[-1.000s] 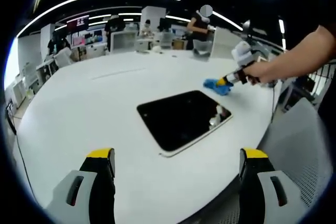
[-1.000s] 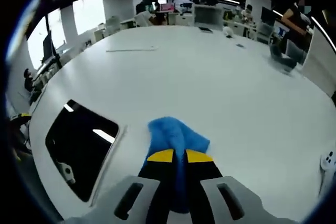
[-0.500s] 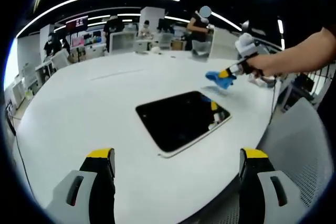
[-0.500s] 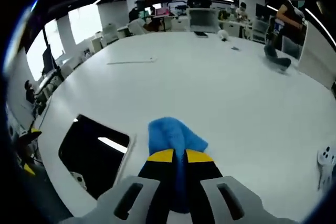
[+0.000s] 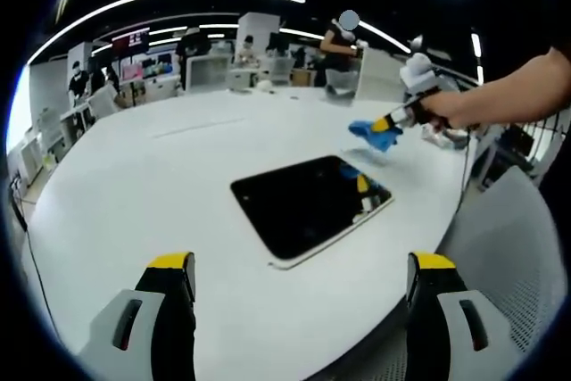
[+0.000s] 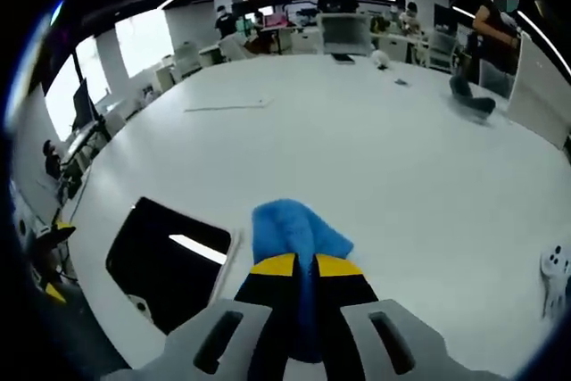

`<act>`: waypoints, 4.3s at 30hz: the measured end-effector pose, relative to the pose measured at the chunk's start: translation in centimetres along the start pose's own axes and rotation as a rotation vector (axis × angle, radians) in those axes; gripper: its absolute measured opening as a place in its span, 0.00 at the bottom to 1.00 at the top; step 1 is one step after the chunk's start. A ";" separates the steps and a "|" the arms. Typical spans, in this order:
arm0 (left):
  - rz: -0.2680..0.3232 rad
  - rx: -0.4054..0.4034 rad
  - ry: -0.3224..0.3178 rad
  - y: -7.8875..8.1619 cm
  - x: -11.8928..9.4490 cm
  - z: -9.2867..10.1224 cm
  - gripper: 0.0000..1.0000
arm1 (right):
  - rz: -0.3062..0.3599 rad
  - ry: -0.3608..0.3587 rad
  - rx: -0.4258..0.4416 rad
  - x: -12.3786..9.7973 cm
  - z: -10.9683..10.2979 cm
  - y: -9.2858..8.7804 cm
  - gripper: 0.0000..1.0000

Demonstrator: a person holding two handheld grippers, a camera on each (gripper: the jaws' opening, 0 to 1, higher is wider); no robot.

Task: Wipe the mirror surface with the cleaning cloth until all visible marks leave the cleaned area.

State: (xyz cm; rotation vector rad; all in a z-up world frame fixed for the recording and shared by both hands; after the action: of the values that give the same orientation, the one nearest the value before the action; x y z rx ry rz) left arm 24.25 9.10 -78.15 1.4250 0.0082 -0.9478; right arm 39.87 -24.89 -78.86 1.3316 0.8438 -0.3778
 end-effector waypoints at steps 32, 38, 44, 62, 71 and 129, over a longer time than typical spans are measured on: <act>-0.009 -0.001 0.000 -0.2 0.1 0.0 0.99 | -0.048 0.084 0.020 4.0 -6.7 -0.6 0.02; -0.013 0.001 0.000 -0.3 0.1 0.0 0.99 | -0.070 0.089 0.028 4.6 -7.4 -0.8 0.02; -0.015 0.002 -0.004 -0.3 0.1 0.0 0.99 | -0.082 0.096 0.027 5.1 -8.4 -0.9 0.02; -0.022 0.002 -0.008 -0.4 0.1 0.0 0.99 | -0.096 0.091 0.029 5.5 -8.8 -0.9 0.02; -0.024 0.004 -0.007 -0.5 0.1 0.0 0.99 | -0.097 0.103 0.022 5.7 -9.9 -0.6 0.02; -0.022 0.006 -0.002 -0.5 0.1 -0.1 0.99 | -0.109 0.183 -0.043 8.6 -17.9 2.3 0.02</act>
State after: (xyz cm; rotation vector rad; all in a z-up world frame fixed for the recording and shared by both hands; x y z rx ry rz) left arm 24.09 9.26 -78.62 1.4316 0.0196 -0.9683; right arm 41.40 -5.54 -83.52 1.2966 1.0753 -0.3238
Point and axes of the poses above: the point that each gripper's makers call its tool centre point, and the gripper's own axes: x roughly forward along the fingers, z roughly to its right, y roughly out of its top, the point moved 2 cm from there along -x, roughly backward along the fingers, and after that the axes turned 6 degrees about -x, right-handed, at the moved point
